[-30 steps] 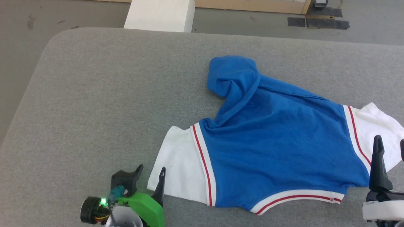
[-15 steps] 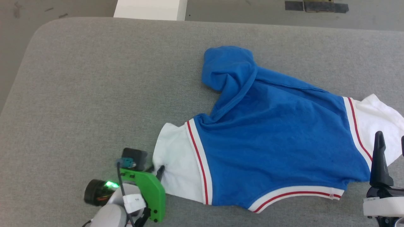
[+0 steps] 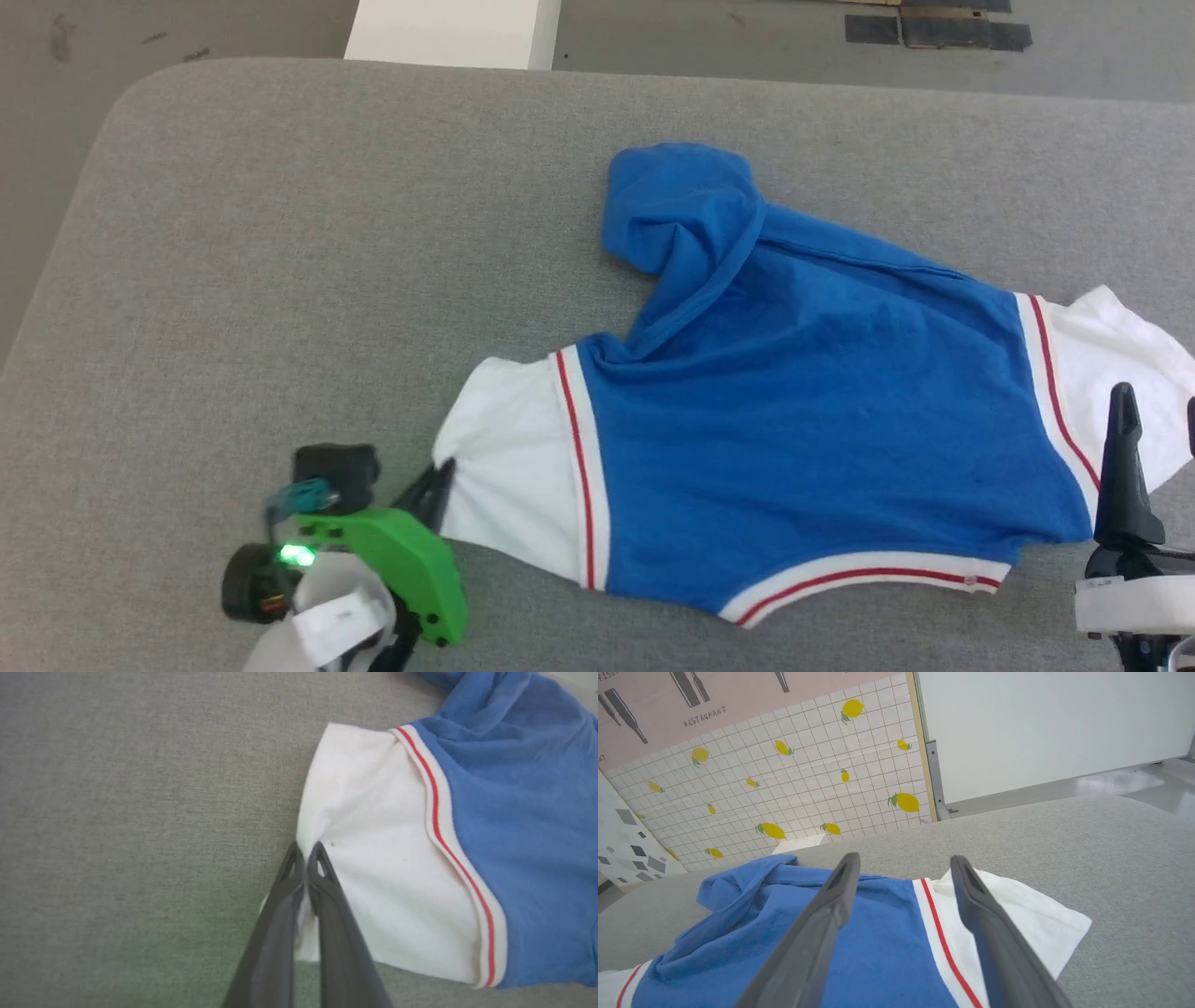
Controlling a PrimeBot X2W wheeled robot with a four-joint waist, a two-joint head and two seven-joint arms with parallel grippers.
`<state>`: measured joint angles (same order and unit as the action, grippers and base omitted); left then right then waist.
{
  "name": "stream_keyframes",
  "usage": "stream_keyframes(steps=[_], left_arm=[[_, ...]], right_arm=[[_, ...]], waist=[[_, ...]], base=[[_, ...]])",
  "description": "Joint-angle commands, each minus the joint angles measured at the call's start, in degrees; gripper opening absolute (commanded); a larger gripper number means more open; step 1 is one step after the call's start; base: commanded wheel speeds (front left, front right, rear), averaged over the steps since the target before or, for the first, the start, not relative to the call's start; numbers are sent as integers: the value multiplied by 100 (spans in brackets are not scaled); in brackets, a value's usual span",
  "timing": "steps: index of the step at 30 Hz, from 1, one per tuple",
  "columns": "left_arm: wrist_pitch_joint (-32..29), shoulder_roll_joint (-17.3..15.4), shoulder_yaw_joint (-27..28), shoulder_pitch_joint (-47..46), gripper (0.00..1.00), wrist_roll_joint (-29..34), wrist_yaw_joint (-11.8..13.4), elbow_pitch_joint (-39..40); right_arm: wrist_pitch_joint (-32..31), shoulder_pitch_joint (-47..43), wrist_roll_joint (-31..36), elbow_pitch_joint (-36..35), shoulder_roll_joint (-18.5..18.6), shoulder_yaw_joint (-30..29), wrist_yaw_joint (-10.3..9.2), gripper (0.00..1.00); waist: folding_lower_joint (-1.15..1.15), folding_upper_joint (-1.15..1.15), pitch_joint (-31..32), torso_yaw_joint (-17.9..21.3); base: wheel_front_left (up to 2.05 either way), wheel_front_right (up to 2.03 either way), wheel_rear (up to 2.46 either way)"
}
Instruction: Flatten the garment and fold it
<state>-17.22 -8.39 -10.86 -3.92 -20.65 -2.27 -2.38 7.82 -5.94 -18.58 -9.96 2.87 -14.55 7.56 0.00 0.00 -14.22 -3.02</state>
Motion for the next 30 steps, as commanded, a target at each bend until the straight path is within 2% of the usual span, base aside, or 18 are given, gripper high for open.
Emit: stream_keyframes(steps=[1,11,15,18,22,25,30], left_arm=[[122,-18,145,150,0,-89,95,173],[254,-377,1061,1051,0,-297,600,944],[302,-526,1244,1157,0,-246,686,1024],[312,-529,1208,1085,0,-275,647,1091],[280,-439,1004,947,0,-350,531,1219],[187,-424,838,836,0,-363,446,1285],[102,-430,717,673,0,-330,427,1366]], right_arm=[[-22,22,-13,-5,1,1,-8,100],[-146,-25,46,-52,1,-81,-8,100],[-316,30,171,-77,1,-28,-8,100],[-514,190,387,-98,1,40,-8,100],[-1154,489,745,-235,1,91,-8,100],[-2010,755,802,-284,18,24,-8,100],[-3485,1032,763,-115,722,160,-8,100]], waist=[[0,0,20,-24],[0,0,14,-107],[0,0,-13,-128],[0,0,-39,-125],[0,0,-120,-81],[0,0,-216,-49],[0,0,-374,-39]], base=[[0,0,0],[0,0,0],[0,0,0],[0,0,0],[0,0,0],[0,0,0],[0,0,0]])
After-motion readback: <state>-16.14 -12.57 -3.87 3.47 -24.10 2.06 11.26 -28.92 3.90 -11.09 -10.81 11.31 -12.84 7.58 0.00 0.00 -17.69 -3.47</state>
